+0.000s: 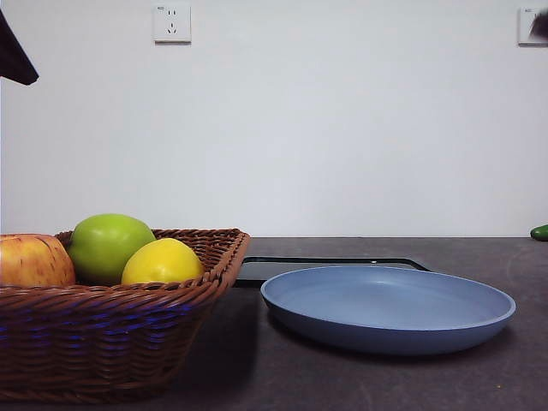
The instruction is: Take the lemon from the basket,put the lemon in the plate,hand out the plate
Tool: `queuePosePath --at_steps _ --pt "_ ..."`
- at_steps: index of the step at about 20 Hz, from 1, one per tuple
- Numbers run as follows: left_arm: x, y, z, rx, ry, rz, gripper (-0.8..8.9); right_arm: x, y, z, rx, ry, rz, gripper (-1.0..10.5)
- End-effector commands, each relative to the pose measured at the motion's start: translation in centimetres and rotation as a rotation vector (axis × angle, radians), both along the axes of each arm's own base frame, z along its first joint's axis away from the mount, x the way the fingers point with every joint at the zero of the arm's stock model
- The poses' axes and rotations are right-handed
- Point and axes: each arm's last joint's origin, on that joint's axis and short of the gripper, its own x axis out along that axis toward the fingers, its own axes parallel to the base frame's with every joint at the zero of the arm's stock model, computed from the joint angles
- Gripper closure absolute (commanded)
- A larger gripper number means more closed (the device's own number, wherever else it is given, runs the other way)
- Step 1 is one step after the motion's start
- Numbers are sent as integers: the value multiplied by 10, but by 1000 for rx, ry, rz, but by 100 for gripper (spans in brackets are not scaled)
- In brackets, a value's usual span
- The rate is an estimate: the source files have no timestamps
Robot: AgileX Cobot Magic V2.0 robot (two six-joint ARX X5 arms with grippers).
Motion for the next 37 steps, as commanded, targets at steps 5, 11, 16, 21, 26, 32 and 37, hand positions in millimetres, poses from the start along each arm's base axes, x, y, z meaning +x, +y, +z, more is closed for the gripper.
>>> queuePosePath --at_steps 5,11,16,21,26,32,37 --pt "1 -1 5 -5 -20 -11 551 43 14 -37 41 71 58 713" --pt "1 -2 5 -5 -21 -14 551 62 26 -63 59 100 86 715" --pt "1 -2 5 -3 -22 -13 551 70 30 -79 65 127 85 723" --pt "1 -2 5 -4 -21 -13 552 74 32 -83 65 122 87 812" --pt "1 -2 5 -4 -21 -13 552 74 32 -83 67 121 84 940" --pt "2 -2 5 -26 -8 11 554 69 28 -74 75 118 55 943" --pt "4 -2 7 -66 5 53 555 56 12 -45 92 58 -9 943"
